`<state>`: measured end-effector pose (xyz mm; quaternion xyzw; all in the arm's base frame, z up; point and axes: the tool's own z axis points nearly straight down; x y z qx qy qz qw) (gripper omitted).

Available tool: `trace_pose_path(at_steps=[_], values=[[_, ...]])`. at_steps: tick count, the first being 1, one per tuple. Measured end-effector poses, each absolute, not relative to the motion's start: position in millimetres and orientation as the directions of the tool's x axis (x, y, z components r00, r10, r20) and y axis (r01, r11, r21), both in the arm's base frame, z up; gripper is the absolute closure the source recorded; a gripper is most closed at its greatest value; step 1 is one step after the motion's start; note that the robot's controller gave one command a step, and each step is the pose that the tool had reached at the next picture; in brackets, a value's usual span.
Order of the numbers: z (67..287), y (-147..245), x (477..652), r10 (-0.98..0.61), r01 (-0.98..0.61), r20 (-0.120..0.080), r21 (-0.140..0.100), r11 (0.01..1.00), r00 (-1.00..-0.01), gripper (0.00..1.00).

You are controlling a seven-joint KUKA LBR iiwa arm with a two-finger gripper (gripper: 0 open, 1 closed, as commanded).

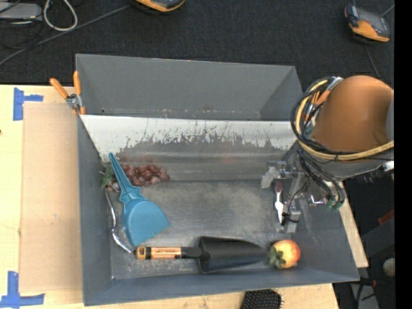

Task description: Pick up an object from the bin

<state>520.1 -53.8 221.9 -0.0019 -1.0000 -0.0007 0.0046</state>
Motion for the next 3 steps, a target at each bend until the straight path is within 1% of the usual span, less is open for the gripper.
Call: trace_pose_path(at_steps=[1, 2, 3], values=[[226, -54, 521.7, 0.002, 0.002, 0.001, 0.0, 1.0, -1.0, 0.0], [163, -49, 507.8, -0.009, -0.009, -0.002, 0.001, 1.0, -1.0, 0.0], [127, -51, 484.7, -0.166, -0.166, -0.007, -0.001, 0.986, -0.986, 0.0]])
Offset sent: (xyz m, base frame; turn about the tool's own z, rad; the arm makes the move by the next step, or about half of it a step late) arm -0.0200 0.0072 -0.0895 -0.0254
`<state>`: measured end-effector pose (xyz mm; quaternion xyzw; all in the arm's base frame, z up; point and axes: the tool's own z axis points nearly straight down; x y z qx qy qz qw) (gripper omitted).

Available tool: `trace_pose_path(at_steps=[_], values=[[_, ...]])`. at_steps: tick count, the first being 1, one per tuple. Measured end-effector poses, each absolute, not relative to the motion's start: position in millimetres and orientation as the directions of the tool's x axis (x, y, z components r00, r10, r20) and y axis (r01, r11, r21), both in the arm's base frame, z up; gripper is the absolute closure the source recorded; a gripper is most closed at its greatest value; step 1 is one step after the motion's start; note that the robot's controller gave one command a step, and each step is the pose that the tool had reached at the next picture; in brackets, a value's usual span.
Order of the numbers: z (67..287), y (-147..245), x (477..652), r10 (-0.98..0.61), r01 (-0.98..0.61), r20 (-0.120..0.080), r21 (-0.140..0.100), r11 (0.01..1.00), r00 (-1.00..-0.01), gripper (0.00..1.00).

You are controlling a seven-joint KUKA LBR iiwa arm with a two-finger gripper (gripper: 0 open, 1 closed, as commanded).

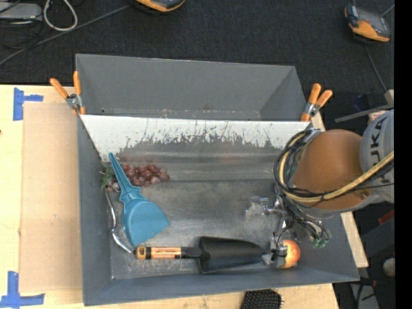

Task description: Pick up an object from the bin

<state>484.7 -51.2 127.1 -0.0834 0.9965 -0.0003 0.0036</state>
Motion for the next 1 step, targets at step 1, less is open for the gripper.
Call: trace_pose_path(at_steps=[1], values=[[94.7, -34.9, 484.3, 0.045, 0.045, 0.001, 0.001, 0.999, -0.999, 0.0]])
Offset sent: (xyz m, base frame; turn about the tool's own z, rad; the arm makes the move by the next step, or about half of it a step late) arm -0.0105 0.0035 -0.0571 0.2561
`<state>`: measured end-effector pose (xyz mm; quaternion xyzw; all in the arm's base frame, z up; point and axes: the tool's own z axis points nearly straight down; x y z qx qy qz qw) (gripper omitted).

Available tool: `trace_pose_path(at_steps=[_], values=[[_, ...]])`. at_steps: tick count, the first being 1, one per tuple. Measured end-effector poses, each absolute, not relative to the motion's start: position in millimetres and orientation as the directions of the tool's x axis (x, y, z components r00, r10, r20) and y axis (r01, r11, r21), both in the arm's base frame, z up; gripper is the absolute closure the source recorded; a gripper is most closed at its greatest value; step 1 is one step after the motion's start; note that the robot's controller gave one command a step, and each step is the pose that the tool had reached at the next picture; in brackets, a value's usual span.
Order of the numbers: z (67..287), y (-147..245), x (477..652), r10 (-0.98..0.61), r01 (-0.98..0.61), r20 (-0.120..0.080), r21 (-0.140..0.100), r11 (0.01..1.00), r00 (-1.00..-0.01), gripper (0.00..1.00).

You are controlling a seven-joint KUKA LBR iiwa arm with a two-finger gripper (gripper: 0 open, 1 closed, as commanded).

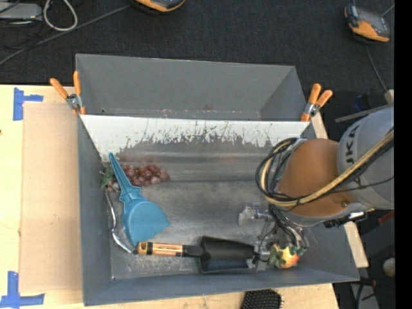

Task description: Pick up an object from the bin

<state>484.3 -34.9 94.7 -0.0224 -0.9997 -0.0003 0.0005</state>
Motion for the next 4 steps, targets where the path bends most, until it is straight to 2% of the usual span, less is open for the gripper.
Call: trace_pose_path(at_steps=[1, 2, 4], values=[[70, -48, 477.3, 0.093, 0.093, -0.016, 0.001, 0.996, -0.996, 0.0], [69, -30, 479.7, 0.157, 0.157, 0.001, 0.003, 0.988, -0.988, 1.0], [69, -26, 478.2, 0.136, 0.136, 0.002, 0.002, 0.991, -0.991, 1.0]])
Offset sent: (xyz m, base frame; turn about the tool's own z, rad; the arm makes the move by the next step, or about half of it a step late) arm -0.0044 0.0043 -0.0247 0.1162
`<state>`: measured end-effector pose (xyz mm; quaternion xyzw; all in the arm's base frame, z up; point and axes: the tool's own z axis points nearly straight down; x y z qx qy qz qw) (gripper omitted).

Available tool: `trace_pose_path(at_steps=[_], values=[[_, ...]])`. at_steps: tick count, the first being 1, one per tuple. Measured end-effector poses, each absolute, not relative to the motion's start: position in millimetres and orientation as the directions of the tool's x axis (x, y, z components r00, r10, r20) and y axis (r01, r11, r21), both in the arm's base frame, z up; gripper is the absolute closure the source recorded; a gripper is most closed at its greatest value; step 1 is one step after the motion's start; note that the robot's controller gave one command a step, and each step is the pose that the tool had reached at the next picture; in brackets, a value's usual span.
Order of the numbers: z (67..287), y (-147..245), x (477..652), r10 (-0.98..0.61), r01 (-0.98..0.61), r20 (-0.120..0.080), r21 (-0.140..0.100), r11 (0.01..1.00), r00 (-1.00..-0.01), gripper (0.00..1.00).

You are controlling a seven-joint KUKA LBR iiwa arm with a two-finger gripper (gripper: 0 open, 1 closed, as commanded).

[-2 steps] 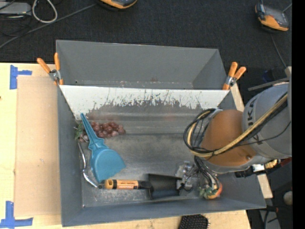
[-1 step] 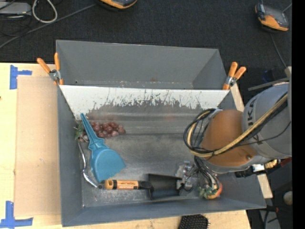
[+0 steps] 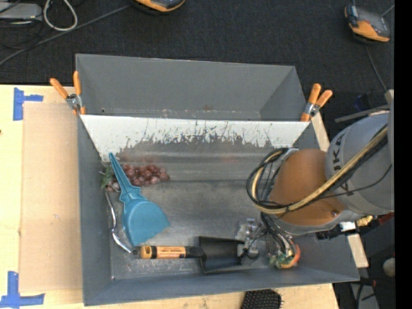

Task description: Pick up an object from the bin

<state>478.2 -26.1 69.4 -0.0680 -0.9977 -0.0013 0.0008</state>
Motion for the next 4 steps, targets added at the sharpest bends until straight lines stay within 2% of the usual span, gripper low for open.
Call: trace_pose_path(at_steps=[1, 2, 3, 4], values=[[70, -22, 481.0, 0.029, 0.029, 0.001, 0.003, 1.0, -1.0, 1.0], [89, -19, 473.1, 0.12, 0.12, 0.001, 0.003, 0.993, -0.993, 1.0], [104, -8, 478.3, 0.032, 0.032, -0.001, 0.004, 0.999, -0.999, 1.0], [69, 26, 477.9, 0.057, 0.057, 0.002, 0.003, 0.998, -0.998, 1.0]])
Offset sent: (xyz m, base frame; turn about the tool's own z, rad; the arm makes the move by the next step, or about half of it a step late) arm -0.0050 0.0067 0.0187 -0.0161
